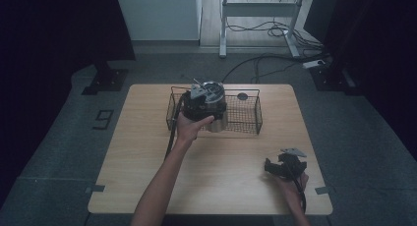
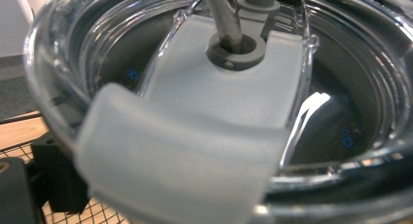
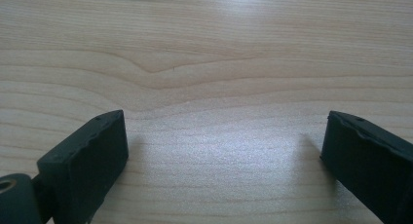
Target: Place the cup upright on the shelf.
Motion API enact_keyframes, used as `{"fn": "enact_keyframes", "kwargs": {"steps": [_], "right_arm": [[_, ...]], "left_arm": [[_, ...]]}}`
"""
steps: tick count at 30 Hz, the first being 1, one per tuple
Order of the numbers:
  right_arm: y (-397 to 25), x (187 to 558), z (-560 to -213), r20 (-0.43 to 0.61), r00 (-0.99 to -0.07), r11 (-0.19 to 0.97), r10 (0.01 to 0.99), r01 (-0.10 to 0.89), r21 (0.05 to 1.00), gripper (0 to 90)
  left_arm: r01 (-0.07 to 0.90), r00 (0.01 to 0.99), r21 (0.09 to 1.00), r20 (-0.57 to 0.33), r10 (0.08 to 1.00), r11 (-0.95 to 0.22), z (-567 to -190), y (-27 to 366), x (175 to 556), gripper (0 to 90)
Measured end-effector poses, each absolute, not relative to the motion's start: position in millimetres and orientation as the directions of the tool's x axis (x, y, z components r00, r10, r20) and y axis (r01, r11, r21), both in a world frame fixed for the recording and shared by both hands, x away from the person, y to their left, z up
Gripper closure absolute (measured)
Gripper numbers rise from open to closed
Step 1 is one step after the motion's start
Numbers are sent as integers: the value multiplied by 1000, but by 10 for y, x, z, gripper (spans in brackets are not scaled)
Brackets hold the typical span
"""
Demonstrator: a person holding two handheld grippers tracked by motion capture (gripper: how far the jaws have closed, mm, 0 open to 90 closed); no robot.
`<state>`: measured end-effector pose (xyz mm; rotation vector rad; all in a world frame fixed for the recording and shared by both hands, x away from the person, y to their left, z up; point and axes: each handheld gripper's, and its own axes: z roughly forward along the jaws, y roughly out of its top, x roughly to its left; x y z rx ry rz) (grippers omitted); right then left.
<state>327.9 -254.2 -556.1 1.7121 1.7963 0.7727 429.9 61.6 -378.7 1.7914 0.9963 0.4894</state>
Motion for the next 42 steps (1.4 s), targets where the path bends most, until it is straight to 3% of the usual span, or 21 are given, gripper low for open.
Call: {"fn": "enact_keyframes", "kwargs": {"steps": [42], "right_arm": [[-2544,3274,-5560,3,-55,35,999,685,727,51]], "left_arm": [[488,481,853,-87,872,-185,-3828,452,4968,40]]}}
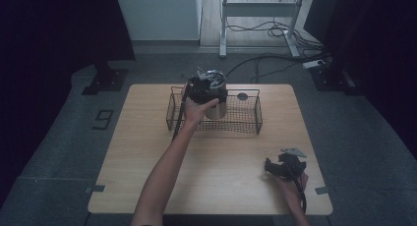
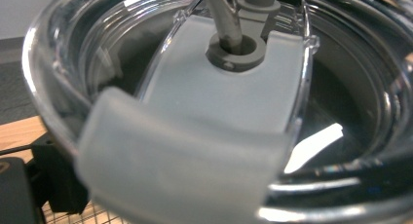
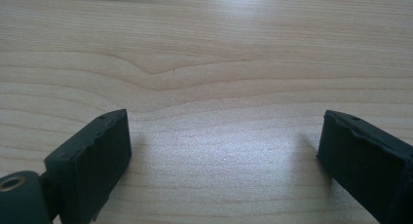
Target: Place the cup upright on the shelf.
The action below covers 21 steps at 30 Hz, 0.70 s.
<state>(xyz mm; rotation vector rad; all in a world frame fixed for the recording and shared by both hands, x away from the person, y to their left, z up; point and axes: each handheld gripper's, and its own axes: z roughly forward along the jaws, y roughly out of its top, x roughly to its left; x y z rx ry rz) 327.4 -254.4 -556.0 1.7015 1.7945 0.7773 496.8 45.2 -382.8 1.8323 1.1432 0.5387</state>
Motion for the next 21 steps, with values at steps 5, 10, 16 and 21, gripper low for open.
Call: {"fn": "enact_keyframes", "kwargs": {"steps": [5,10,16,21], "right_arm": [[-2544,3274,-5560,4,-55,35,998,685,728,52],[-2544,3274,-5559,4,-55,35,998,686,727,52],[-2544,3274,-5559,4,-54,34,999,686,727,52],[-2543,3274,-5559,4,-54,34,999,686,727,52]], "left_arm": [[507,457,845,-94,885,-172,-3912,455,5067,40],[516,441,840,-93,893,-167,-3991,447,5131,40],[523,435,832,-72,897,-186,-4103,390,5191,40],[557,412,813,-95,906,-168,-4214,337,5244,40]]}}
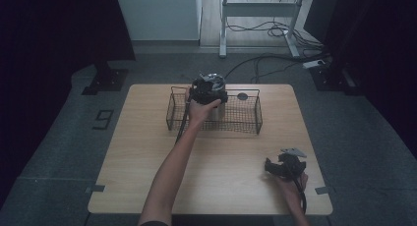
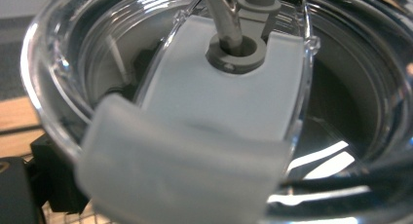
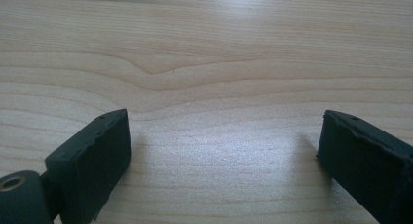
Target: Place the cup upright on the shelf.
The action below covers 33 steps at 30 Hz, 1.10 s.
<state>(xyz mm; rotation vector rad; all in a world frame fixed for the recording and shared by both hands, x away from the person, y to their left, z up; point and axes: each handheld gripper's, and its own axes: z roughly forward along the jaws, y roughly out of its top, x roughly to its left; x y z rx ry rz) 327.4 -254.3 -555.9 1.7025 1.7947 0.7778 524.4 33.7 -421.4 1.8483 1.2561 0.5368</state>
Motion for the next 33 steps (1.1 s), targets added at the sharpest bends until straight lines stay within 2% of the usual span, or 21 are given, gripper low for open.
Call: {"fn": "enact_keyframes", "kwargs": {"steps": [18,33], "right_arm": [[-2545,3279,-5559,6,-55,33,998,686,727,54],[-2545,3279,-5559,6,-55,33,998,686,727,54]], "left_arm": [[597,396,781,-89,914,-183,-4563,224,5272,40],[532,416,820,-35,908,-212,-4680,200,5120,38]]}}
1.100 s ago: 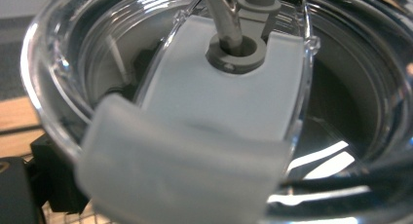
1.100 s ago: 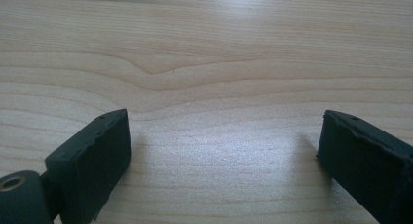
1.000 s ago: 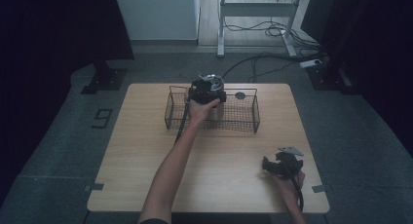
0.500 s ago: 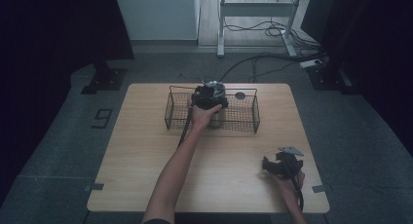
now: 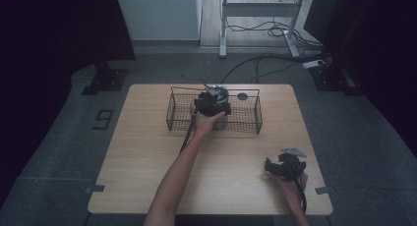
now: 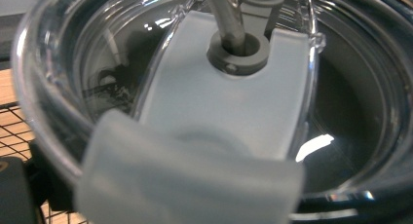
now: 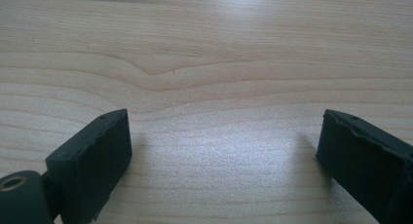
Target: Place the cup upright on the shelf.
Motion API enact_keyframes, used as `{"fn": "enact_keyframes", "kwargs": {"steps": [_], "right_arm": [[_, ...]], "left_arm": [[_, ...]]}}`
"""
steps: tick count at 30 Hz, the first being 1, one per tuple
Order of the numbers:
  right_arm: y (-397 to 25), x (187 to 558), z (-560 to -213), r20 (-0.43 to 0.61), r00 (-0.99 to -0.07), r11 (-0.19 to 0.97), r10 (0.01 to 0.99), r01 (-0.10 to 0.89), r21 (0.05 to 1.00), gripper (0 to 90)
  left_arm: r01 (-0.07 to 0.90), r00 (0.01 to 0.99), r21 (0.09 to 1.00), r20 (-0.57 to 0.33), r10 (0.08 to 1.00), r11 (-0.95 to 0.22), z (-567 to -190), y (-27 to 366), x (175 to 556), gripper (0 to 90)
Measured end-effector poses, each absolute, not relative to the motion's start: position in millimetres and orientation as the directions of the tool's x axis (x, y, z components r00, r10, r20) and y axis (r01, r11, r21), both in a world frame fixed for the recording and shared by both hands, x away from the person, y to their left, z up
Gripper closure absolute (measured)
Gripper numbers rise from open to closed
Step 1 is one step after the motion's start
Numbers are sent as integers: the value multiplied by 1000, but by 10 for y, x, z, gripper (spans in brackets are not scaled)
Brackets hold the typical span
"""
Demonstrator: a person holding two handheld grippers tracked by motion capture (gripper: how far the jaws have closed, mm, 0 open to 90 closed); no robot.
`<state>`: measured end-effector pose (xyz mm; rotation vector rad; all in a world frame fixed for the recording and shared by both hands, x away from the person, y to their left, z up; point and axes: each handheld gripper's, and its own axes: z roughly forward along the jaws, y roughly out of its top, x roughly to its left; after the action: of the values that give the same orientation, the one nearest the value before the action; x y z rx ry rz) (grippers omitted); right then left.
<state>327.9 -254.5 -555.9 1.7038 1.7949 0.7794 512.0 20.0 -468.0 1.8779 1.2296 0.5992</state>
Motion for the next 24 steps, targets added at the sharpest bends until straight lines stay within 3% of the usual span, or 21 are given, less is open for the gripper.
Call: {"fn": "enact_keyframes", "kwargs": {"steps": [18,24], "right_arm": [[-2545,3279,-5559,6,-54,33,999,686,727,54],[-2545,3279,-5559,6,-54,33,998,686,727,54]], "left_arm": [[500,402,852,-70,913,-155,-4528,274,4992,0],[479,428,857,-40,903,-189,-4464,341,4856,0]]}}
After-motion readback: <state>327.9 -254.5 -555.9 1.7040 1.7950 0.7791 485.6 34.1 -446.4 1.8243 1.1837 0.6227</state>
